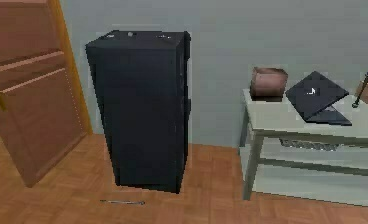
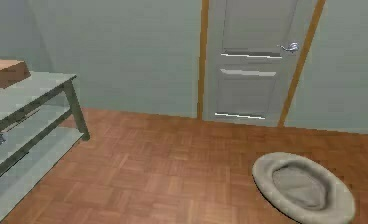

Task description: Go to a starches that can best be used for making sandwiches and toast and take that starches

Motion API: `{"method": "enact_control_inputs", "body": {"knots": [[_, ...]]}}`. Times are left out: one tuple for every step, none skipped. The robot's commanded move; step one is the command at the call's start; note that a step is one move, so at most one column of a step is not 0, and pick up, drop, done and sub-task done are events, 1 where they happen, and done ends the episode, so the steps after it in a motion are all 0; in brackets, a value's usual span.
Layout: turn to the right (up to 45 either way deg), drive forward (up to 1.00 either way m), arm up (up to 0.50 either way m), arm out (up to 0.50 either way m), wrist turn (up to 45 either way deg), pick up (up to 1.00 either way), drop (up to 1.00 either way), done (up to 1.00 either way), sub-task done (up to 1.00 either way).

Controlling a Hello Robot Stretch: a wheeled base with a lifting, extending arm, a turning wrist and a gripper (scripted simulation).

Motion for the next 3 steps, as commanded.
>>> {"method": "enact_control_inputs", "body": {"knots": [[-15.0,0.0,0.0,0.0,0.0,0.0,0.0,0.0,0.0],[0.0,0.55,0.0,0.0,0.0,0.0,0.0,0.0,0.0],[-3.0,0.0,0.0,0.0,0.0,0.0,0.0,0.0,0.0]]}}
